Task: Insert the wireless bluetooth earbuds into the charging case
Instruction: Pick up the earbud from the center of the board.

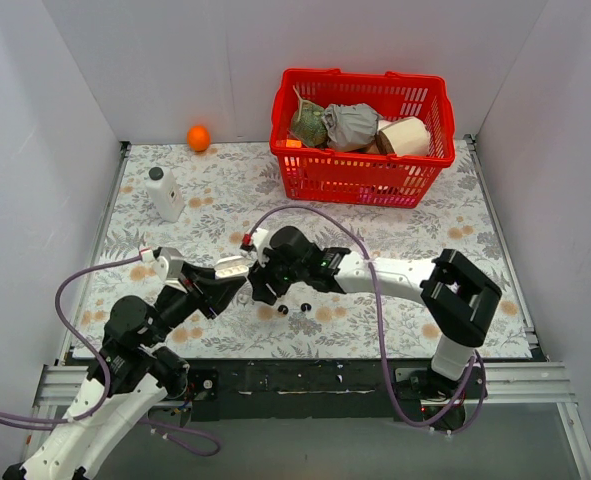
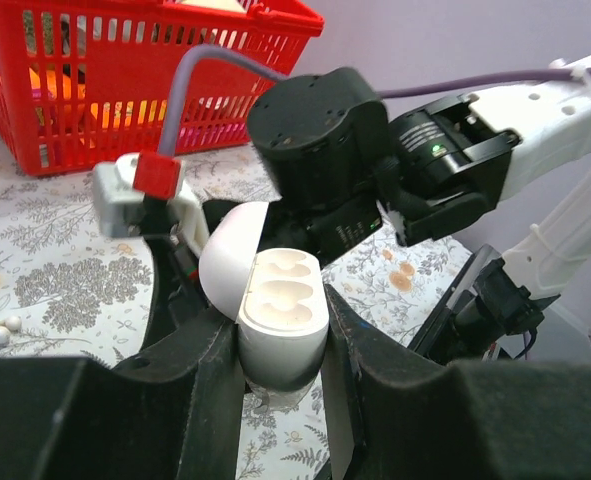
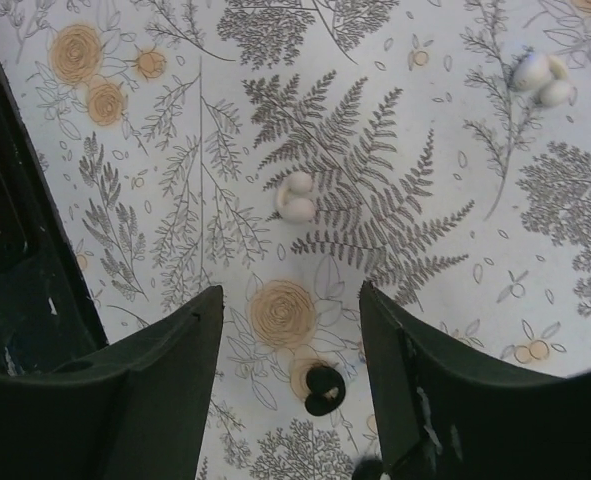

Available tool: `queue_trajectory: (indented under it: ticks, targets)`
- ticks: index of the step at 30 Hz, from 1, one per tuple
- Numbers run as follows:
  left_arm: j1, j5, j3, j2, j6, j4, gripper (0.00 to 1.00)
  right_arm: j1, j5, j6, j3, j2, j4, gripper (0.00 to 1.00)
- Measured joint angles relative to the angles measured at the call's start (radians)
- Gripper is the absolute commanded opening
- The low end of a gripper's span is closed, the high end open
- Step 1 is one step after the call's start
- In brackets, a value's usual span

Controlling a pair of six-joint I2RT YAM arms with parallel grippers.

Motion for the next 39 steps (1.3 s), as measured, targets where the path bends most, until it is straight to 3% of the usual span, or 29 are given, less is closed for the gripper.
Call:
queue_trajectory:
  ticks: [7, 29, 39]
  targets:
    - [0.0, -0.004, 0.0, -0.084, -0.008, -0.003, 0.0, 0.037, -0.076, -0.034, 0.079, 0.121, -0.002, 0.52]
    - [0.0, -0.004, 0.0, -0.119, -0.008, -0.014, 0.0, 0.043, -0.148, -0.039, 0.249, 0.291, -0.031, 0.46]
    - [0.0, -0.004, 0.0, -0.119, -0.008, -0.014, 0.0, 0.043, -0.156, -0.037, 0.272, 0.324, -0.057, 0.49]
